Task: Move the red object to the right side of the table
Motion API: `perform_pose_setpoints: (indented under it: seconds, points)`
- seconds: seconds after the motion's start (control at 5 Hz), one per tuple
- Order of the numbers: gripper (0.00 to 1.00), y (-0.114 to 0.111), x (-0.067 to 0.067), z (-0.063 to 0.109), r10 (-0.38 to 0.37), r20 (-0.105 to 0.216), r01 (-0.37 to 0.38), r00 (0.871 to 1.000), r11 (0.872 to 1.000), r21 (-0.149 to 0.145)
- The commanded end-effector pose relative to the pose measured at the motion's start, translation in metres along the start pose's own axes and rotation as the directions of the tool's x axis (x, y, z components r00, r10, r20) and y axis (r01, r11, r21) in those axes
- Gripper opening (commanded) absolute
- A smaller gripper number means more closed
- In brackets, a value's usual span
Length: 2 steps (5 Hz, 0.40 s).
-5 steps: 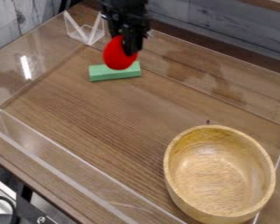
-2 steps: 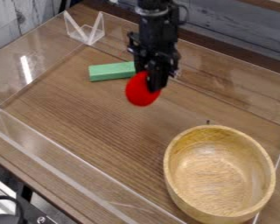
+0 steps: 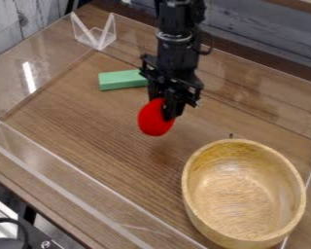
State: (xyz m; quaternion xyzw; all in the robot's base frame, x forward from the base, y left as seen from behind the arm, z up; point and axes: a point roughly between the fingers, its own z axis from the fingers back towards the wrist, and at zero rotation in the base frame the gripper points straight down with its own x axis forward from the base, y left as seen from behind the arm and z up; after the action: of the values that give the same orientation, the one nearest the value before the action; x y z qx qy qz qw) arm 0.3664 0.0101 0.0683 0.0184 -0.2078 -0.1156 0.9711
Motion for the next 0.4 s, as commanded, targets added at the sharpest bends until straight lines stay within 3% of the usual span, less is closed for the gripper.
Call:
perform_pose_setpoints:
  seconds: [0.0,0.2]
  points:
    - [0.00,0.0027,0.0100,0.0115,0.006,0.079,-0.008,0.997,1.000,0.020]
    - [0.00,0.0038,0.0118,0.0167,0.014,0.114,-0.017,0.993,1.000,0.023]
